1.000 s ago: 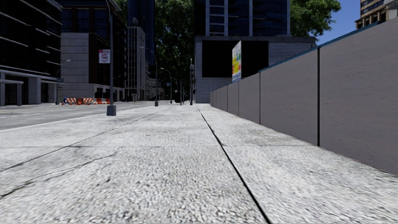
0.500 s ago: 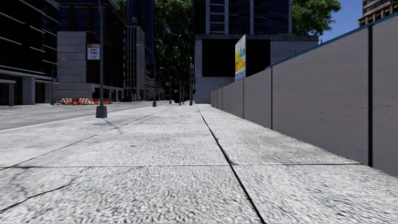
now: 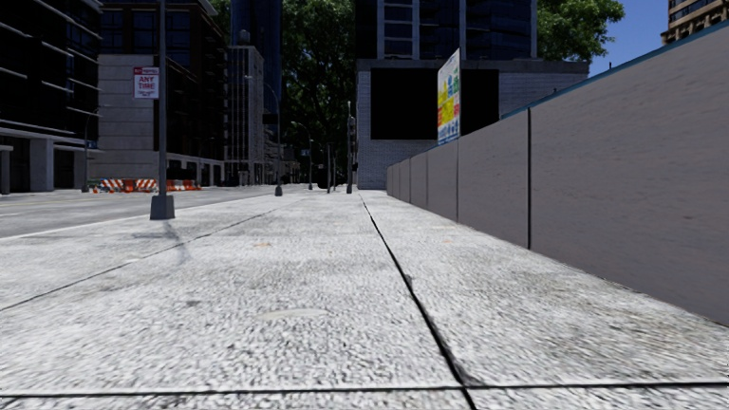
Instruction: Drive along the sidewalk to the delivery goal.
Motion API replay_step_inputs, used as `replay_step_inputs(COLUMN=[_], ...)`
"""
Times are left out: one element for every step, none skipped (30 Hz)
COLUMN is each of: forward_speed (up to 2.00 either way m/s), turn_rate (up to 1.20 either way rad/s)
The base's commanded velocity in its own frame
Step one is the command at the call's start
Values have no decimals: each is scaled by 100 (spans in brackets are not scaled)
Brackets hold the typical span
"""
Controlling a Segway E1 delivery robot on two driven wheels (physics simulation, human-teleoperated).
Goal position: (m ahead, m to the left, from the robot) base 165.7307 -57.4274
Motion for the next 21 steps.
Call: replay_step_inputs(forward_speed=[200, 200, 200, 200, 200, 200, 200, 200, 200, 200, 200, 200, 200, 200, 200, 200, 200, 200, 200, 200, 200], turn_rate=[0, 0, 0, 0, 0, 0, 0, 0, 0, 0, 0, 0, 0, 0, 0, 0, 0, 0, 0, 0, 0])
